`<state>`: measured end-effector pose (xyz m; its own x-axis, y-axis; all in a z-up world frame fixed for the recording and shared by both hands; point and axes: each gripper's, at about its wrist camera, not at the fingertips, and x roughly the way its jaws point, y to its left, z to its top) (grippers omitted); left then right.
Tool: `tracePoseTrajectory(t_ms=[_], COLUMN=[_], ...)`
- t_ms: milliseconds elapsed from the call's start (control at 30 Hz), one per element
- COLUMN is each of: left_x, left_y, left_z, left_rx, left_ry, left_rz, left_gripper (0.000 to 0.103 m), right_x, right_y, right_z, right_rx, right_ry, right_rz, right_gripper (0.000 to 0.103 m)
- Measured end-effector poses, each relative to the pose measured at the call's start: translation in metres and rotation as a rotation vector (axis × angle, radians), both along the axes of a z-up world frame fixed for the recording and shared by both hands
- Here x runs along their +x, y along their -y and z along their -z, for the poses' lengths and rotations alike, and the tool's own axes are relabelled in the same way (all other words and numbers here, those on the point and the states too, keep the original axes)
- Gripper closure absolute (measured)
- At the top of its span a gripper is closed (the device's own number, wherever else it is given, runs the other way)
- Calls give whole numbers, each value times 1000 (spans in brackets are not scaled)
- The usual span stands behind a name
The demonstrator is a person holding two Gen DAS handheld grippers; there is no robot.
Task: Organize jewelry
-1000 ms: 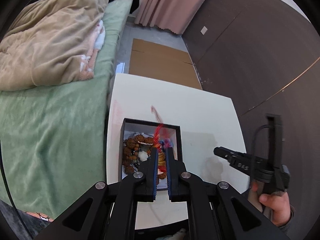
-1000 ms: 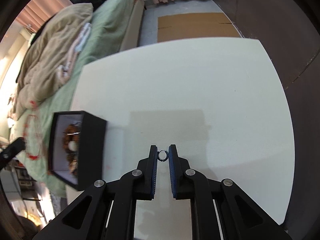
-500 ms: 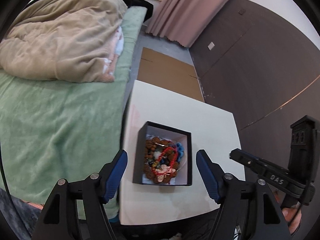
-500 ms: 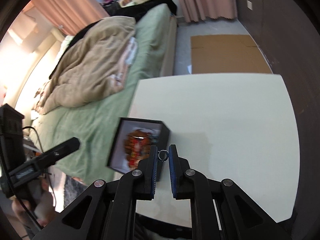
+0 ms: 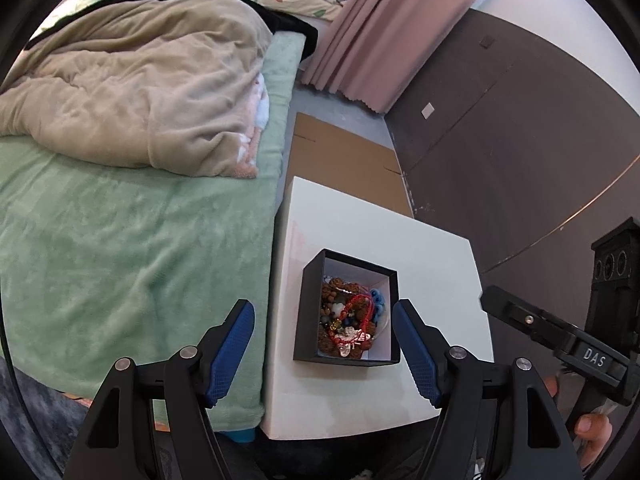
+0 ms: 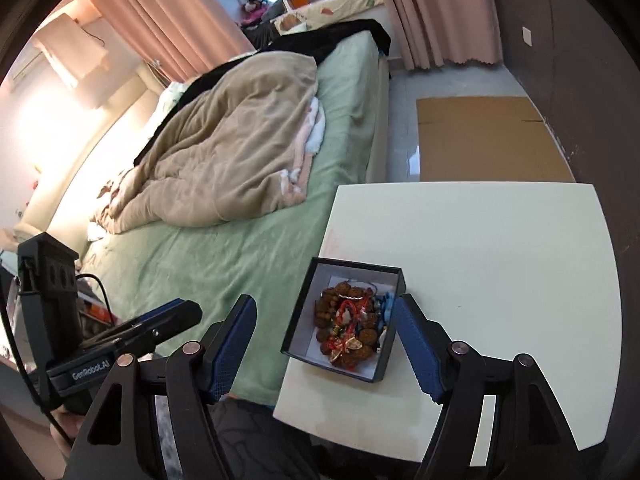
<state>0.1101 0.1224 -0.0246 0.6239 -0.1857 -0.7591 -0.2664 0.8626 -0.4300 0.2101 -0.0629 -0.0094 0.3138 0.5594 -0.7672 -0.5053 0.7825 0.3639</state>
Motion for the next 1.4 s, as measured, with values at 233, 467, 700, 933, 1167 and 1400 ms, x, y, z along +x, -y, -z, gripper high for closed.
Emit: tracePoseTrajectory(t_ms=[233, 467, 700, 933, 1167, 1400], left_x=[-7, -17, -31, -52, -81, -104], left_y=[15, 36, 61, 84, 105, 121], left_z=[-8, -28, -44, -54, -57, -55], left_rx=[38, 100, 160, 202, 233, 270], left_ry=[25, 79, 119, 148, 205, 240], left_rz=[20, 46, 84, 99, 123, 139], left_gripper=[26, 22, 17, 7, 0, 0], right_x=[-11, -20, -38, -61, -86, -111], right_y=[35, 68, 95, 118, 138, 155], right_z=[-1, -16, -27, -29, -21, -14], right_rx=[13, 34, 31, -6, -21, -2], right_ry=[-1, 40, 90, 112, 138, 167], right_rz=[55, 101, 134, 167, 200, 223], right_gripper=[31, 31, 31, 23, 5, 0])
